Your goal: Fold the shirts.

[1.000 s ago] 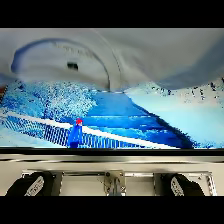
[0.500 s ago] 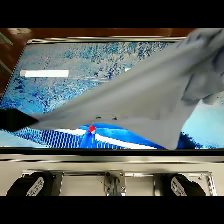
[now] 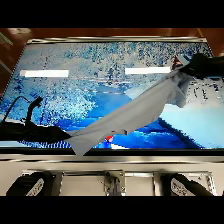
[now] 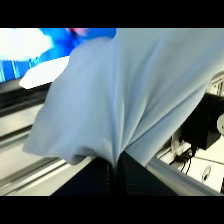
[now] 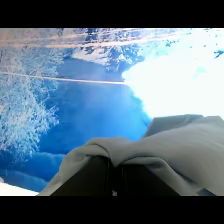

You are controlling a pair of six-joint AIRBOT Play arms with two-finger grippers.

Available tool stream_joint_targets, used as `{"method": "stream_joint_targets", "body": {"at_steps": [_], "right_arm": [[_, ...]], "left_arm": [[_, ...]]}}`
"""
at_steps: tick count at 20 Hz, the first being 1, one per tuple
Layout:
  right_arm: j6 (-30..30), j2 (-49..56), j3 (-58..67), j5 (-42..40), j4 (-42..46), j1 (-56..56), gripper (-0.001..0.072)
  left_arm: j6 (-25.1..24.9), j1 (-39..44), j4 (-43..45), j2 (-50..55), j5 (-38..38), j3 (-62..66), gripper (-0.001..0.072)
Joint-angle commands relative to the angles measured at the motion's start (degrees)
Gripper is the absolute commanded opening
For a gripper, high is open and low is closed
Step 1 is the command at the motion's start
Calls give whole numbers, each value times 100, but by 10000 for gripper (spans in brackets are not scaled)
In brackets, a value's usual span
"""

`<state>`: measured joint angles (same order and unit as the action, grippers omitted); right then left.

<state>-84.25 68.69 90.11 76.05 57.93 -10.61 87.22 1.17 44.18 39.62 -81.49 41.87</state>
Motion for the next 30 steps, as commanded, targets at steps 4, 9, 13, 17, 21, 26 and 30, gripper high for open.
{"method": "stream_joint_targets", "body": {"at_steps": [4, 9, 13, 17, 21, 26, 30], "right_arm": [[291, 2000, -52, -4229, 48, 1663, 57], [236, 2975, -48, -4900, 46, 2181, 66], [254, 3171, -48, -4039, 59, 2017, 624], [289, 2826, -48, -2839, 151, 1115, 624], [-20, 2846, -184, -841, 17, -282, 624], [-15, 3034, -1108, -815, -732, -570, 625], [-46, 3401, -1178, -1191, -898, -114, 625]], "left_arm": [[44, 52, 118, 533, 1840, -151, 42], [33, 52, 726, 1215, 2337, -151, 43], [33, 66, 680, 1821, 2730, -151, 43], [26, 66, 684, 2039, 2752, -149, 43], [-101, 66, 682, 2039, 2745, -146, 43], [-101, 63, 682, 2039, 2750, -146, 43], [-101, 63, 682, 2039, 2750, -146, 43]]}}
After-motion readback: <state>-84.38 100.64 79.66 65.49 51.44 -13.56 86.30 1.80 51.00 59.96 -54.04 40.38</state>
